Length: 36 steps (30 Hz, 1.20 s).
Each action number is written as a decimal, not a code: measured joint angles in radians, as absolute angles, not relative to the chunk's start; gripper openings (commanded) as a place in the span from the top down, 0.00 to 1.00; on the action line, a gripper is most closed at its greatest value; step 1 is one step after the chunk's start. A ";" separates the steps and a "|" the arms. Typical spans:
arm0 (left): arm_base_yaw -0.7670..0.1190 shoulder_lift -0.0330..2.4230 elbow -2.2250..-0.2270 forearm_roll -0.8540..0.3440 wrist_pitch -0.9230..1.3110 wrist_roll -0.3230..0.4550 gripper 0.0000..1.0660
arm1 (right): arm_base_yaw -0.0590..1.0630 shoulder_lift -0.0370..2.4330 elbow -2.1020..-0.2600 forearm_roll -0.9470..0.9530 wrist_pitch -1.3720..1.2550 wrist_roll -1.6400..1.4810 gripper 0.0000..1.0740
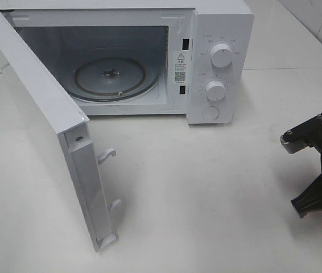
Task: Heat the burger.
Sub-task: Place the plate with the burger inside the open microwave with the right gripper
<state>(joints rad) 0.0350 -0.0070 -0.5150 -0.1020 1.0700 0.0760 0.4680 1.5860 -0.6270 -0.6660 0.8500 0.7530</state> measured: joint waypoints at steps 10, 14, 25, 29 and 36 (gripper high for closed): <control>0.035 -0.007 -0.515 -0.102 1.070 0.076 0.08 | 0.631 1.471 -0.587 -0.668 0.912 0.754 1.00; 0.035 -0.007 -0.515 -0.102 1.070 0.076 0.08 | 0.706 1.434 -0.582 -0.663 0.946 0.753 1.00; 0.035 -0.007 -0.515 -0.102 1.070 0.076 0.08 | 0.860 1.392 -0.579 -0.652 1.003 0.727 1.00; 0.035 -0.007 -0.515 -0.102 1.070 0.076 0.08 | 0.908 1.389 -0.579 -0.651 1.020 0.713 1.00; 0.035 -0.007 -0.515 -0.102 1.070 0.076 0.08 | 1.046 1.382 -0.579 -0.649 1.045 0.683 1.00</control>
